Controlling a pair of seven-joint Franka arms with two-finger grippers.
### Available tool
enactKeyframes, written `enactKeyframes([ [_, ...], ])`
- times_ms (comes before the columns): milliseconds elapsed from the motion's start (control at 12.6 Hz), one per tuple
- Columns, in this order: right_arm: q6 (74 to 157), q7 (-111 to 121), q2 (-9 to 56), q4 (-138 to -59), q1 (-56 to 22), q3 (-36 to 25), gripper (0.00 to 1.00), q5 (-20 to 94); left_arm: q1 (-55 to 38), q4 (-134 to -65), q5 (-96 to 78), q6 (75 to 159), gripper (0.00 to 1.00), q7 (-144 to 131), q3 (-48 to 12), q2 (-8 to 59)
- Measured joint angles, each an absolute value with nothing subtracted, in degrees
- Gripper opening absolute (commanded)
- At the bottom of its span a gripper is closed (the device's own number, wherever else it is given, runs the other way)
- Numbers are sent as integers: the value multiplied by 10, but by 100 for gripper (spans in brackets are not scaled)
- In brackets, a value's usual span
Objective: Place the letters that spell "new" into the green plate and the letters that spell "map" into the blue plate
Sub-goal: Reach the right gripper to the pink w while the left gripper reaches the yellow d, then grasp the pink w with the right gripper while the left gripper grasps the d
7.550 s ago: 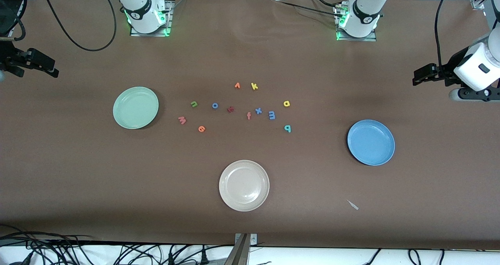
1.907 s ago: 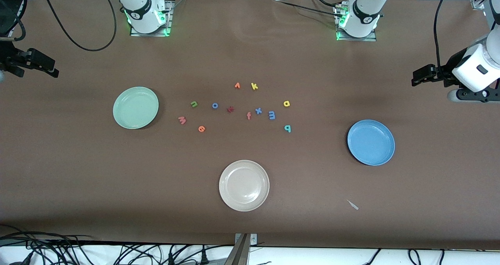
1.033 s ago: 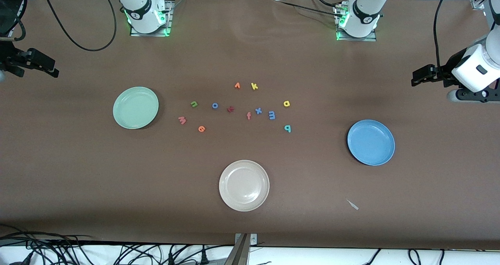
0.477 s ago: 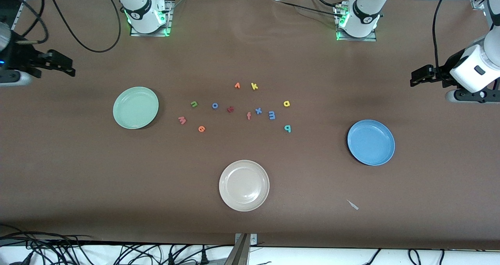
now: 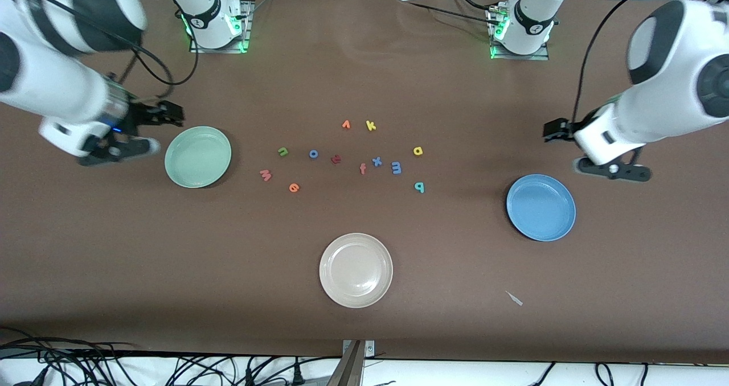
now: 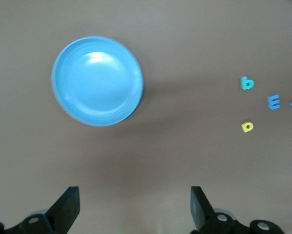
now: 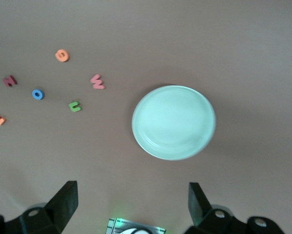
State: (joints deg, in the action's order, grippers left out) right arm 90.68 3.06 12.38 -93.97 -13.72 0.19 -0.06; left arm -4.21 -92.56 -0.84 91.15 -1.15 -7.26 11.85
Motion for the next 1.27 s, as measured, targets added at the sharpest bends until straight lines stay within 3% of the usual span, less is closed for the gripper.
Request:
enactKeyframes([
  [318,1073,29,212,-983,-205,2,100,-5,-94,-928,-13,957,100,-118,-96,152],
  [636,1321,29,229,-1120,-214,2,100,-5,-159,-983,-13,1086,100,-292,-110,188],
  [1033,1410,19,243,-1189,-226,2,99,-5,-212,-1131,-13,1281,100,-435,-117,194],
  [1272,1456,-3,253,-1216,-227,2,85,-5,-230,-1184,-13,1365,100,-498,-126,203],
])
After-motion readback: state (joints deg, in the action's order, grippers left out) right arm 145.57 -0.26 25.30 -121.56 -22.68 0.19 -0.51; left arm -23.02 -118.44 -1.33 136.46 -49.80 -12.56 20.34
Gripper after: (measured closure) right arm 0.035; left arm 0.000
